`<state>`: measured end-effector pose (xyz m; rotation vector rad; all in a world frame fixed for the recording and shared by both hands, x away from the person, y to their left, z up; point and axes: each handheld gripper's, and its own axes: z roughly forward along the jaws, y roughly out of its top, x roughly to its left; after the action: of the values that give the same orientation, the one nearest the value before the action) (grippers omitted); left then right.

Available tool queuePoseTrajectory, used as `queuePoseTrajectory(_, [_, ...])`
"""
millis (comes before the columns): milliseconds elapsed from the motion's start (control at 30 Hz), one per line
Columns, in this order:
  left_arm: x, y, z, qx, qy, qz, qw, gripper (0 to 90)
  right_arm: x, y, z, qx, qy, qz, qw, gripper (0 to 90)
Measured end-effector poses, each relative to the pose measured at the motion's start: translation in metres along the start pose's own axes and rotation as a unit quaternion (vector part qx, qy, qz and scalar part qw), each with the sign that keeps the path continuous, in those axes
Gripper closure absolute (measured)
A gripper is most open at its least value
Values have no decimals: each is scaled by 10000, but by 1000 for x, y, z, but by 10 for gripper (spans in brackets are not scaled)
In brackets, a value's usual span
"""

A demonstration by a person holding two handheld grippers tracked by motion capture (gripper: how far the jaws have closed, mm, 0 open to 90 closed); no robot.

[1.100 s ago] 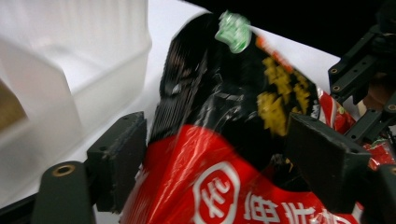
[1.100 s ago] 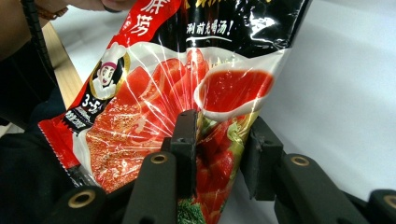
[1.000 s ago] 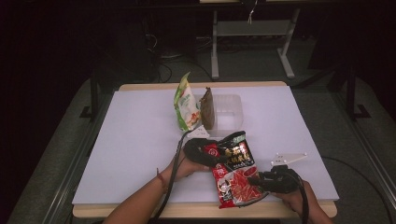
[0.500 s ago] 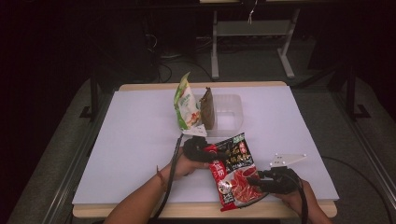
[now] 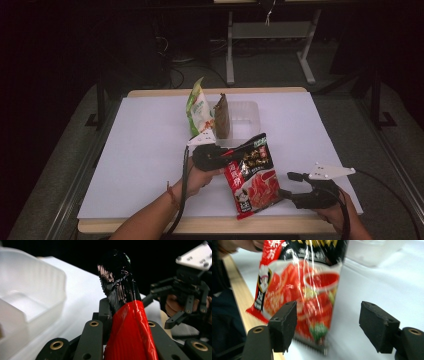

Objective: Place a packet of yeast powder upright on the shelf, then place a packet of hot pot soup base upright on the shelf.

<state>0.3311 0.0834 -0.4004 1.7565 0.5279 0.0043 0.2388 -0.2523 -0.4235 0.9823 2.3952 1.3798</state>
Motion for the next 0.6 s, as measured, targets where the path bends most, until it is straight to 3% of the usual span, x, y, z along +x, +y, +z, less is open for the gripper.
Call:
queuePoseTrajectory(100, [-5,4,-4,-163,184,94,9997,787,-1,0,-2,74,-415,-145,9990,297])
queuePoseTrajectory(167, [-8,6,-7,-237,277,170,9992,787,0,-1,0,213,-863,-322,9955,287])
queuePoseTrajectory(233, [-9,8,-8,-258,352,227,9988,786,-1,-2,1,203,-940,-304,9949,304])
queuePoseTrajectory(300, [-11,9,-9,-341,417,221,9983,785,0,-2,4,392,-1190,-476,9910,269])
queuePoseTrajectory(433, [-14,11,-10,-391,528,342,9973,787,-1,-4,7,462,-1295,-479,9893,276])
queuePoseTrajectory(600, [-19,14,-9,-432,634,464,9960,785,-6,-7,3,321,-1369,-250,9897,281])
